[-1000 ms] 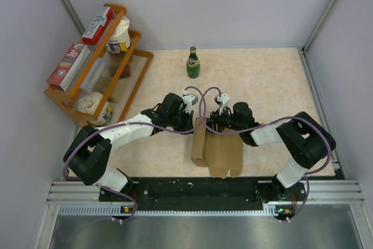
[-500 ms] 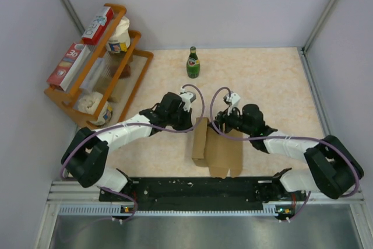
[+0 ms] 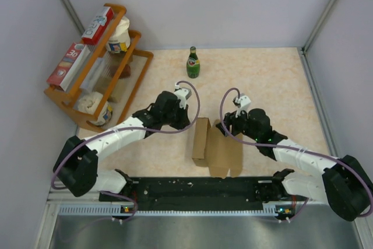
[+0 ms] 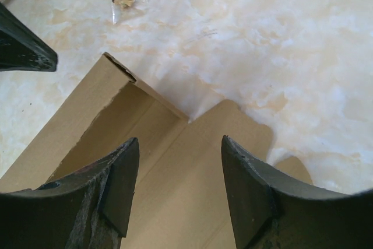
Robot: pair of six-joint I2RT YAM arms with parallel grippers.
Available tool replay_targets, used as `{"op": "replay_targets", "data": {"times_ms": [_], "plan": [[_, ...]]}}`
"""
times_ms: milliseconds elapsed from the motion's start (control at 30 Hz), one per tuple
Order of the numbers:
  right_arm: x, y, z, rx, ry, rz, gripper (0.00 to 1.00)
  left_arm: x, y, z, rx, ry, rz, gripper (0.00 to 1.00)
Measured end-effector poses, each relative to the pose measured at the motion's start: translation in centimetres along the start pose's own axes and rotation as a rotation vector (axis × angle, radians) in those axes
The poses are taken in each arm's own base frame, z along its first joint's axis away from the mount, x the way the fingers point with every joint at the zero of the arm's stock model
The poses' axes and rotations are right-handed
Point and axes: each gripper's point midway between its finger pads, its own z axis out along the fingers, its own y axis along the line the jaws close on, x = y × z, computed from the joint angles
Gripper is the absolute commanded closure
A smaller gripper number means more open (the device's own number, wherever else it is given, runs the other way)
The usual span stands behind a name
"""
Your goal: Fold the paper box
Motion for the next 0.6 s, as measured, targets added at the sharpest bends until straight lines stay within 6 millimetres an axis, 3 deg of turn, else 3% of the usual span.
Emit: {"op": "replay_targets", "data": {"times_ms": [333,500,600], "plan": [[-1.2,-1.0,-1.3,0.096,-0.031,0.065,0.48,-1.1,-0.2,-1.4,-0.009,-0.028,0.011,1.0],[-2.4,-0.9,-1.4,0.105,-0.049,0.081,0.54,-3.8,-2.8,-1.5,0.06,-0.064,0.043,1.0],[-2.6,-0.8,-1.7,0.109,-0.057,0.092,0.58,-4.3,-4.8,-0.8,0.099,-0.059,0.079,1.0]]}}
